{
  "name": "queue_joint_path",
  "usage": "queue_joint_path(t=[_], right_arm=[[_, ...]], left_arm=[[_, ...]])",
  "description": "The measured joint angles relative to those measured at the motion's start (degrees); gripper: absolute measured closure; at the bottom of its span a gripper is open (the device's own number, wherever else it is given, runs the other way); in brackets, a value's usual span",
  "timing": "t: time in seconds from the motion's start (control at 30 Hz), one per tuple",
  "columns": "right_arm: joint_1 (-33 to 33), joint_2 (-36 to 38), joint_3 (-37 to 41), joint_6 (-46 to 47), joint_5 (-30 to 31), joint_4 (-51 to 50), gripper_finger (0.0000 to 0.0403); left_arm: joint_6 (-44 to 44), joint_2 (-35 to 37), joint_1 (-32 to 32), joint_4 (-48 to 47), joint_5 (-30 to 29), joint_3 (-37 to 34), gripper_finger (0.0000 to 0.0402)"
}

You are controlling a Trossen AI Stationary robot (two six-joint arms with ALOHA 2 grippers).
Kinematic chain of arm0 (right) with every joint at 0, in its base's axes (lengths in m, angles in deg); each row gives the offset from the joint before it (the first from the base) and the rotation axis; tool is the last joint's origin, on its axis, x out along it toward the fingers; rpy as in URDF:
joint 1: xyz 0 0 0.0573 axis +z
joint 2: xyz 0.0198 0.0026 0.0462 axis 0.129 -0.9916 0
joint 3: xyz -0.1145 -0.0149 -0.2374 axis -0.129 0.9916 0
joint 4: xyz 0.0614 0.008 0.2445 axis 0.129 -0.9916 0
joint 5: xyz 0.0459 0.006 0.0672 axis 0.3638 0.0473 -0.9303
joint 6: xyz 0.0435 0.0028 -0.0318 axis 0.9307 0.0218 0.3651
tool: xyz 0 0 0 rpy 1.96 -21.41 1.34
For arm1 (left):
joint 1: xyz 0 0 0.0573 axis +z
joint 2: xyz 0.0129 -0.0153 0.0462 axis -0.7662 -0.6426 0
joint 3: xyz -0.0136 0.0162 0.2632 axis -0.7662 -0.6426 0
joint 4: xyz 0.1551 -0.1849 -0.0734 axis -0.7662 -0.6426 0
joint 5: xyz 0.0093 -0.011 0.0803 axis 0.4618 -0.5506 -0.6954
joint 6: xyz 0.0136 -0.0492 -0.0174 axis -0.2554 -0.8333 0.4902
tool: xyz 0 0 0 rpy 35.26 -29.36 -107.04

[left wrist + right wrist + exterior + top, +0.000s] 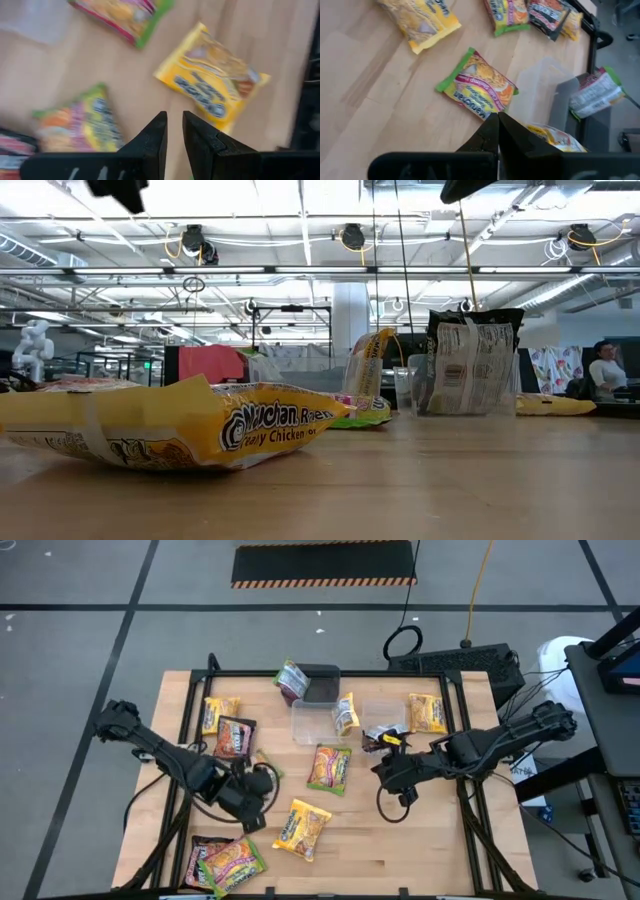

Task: Sort Maruchan noodles
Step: Put the yellow noodle pack into the left transparent bin

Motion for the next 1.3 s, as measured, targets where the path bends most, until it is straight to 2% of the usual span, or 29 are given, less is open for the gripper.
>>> queue_joint_path(t=[0.17, 0.37, 0.63, 0.87, 1.0, 1.3], right_arm=[[-0.04, 0.06, 0.0, -0.22, 1.5, 0.0, 0.0403], [-0.02, 0.04, 0.0, -0.24, 1.42, -0.04, 0.0403], [-0.02, 0.04, 0.0, -0.24, 1.36, -0.09, 0.0403], [-0.02, 0.04, 0.0, -0.24, 1.35, -0.1, 0.0403], [-0.02, 0.04, 0.0, -0.24, 1.35, -0.11, 0.0403], [-0.02, 0.04, 0.0, 0.26, 1.3, -0.09, 0.0403]], left_arm=[[-5.52, 0.0, -1.37, 10.44, 4.96, -6.42, 0.0336], [-4.82, 0.0, -4.51, 22.17, 7.84, -11.29, 0.0337], [-4.17, 0.0, -7.07, 23.01, 4.29, -11.93, 0.034], [-4.03, 0.0, -7.14, 23.5, 4.25, -11.93, 0.0395], [-8.53, 0.0, -6.56, 24.92, 3.36, -11.93, 0.038], [-11.03, -0.79, -5.66, 25.46, 3.27, -11.87, 0.0316]])
